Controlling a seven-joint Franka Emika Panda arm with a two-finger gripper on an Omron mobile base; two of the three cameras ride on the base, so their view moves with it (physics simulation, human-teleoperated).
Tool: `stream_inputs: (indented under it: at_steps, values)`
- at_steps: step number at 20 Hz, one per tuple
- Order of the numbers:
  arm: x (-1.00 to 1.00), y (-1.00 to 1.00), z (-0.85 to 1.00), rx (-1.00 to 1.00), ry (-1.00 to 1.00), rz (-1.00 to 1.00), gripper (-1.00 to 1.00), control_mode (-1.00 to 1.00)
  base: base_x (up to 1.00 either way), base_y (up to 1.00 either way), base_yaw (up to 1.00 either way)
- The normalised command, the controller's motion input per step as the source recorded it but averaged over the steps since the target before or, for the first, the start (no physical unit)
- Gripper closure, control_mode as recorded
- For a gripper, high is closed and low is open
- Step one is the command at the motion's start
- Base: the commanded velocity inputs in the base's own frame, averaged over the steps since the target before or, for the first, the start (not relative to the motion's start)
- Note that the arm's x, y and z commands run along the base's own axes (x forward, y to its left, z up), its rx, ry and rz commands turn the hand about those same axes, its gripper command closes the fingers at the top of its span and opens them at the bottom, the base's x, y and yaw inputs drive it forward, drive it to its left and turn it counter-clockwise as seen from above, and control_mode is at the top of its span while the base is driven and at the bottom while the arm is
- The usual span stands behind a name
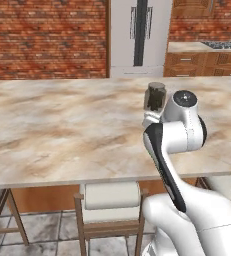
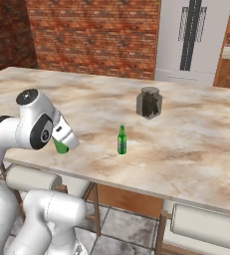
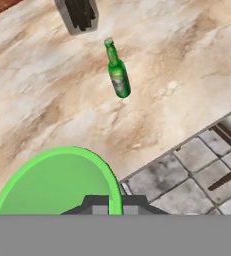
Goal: Open the cabinet directly in front. Then move the beer and the cup to the dining counter with the jar on it.
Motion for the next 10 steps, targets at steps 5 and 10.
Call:
stream_inputs:
  at_steps: [5, 10]
  values:
    - [0.35, 0.0, -0.19, -0.01, 0.0, 0.0, 1.0, -1.0, 0.0, 0.0, 0.0]
    - [0.47, 0.0, -0.16, -0.01, 0.0, -0.01, 1.0, -1.0, 0.0, 0.0, 0.0]
